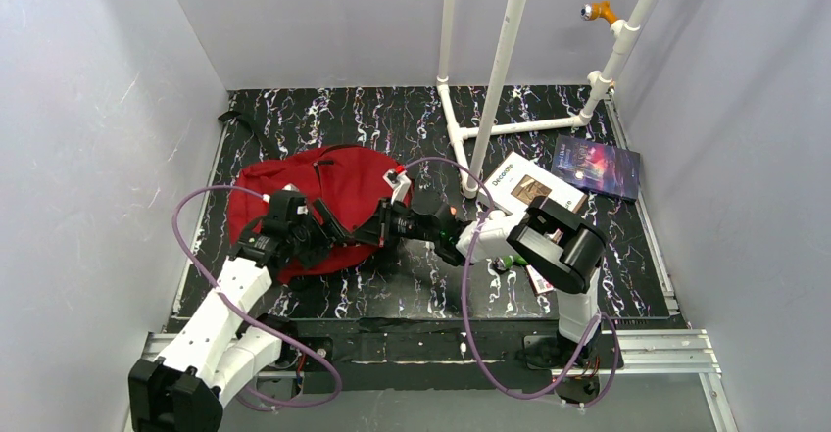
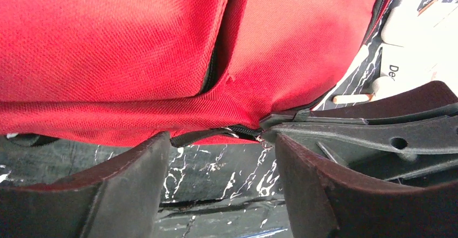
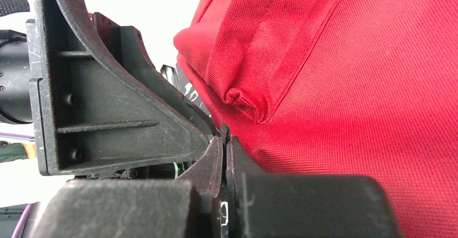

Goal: Pack the student bag
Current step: Unzip the student bag at the center of the board.

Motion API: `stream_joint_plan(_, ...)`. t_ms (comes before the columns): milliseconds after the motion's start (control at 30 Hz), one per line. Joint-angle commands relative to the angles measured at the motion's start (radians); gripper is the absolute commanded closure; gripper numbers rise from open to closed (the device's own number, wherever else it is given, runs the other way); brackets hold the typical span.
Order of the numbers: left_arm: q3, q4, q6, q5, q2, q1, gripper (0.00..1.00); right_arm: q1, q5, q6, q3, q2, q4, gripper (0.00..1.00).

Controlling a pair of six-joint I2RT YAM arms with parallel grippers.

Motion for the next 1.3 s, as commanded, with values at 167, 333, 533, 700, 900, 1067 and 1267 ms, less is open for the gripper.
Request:
stream_joint_plan(167,-0.074,0.086,-0.077,-0.145,-0.054,0.003,0.70,0.010,-0.030,0.045,-0.004,-0.076,0.149,0.99)
stream_joint_plan(333,-0.092,0.152,-0.033,-0.081,0.032,0.003,0.22,0.019,-0.045,0.033,0.023,-0.077,0.130,0.99)
stream_joint_plan(533,-0.109,0.153,0.008,-0.080,0.062,0.005,0.70,0.023,-0.048,0.015,0.027,-0.093,0.100,0.99)
stream_joint_plan(700,-0.064,0.044,0.072,-0.221,0.019,0.014,1.00,-0.005,0.128,-0.213,0.011,-0.246,-0.252,0.99)
stream_joint_plan(900,-0.039,-0.072,0.122,-0.376,-0.122,0.065,1.00,-0.158,0.278,-0.365,-0.130,-0.479,-0.393,0.99)
stream_joint_plan(1067,-0.002,-0.111,0.157,-0.343,-0.172,0.090,1.00,-0.183,0.021,-0.331,-0.107,-0.424,-0.319,0.99)
stream_joint_plan(1267,0.070,-0.174,0.158,-0.275,-0.254,0.090,0.27,-0.177,-0.101,-0.279,-0.085,-0.336,-0.177,0.99)
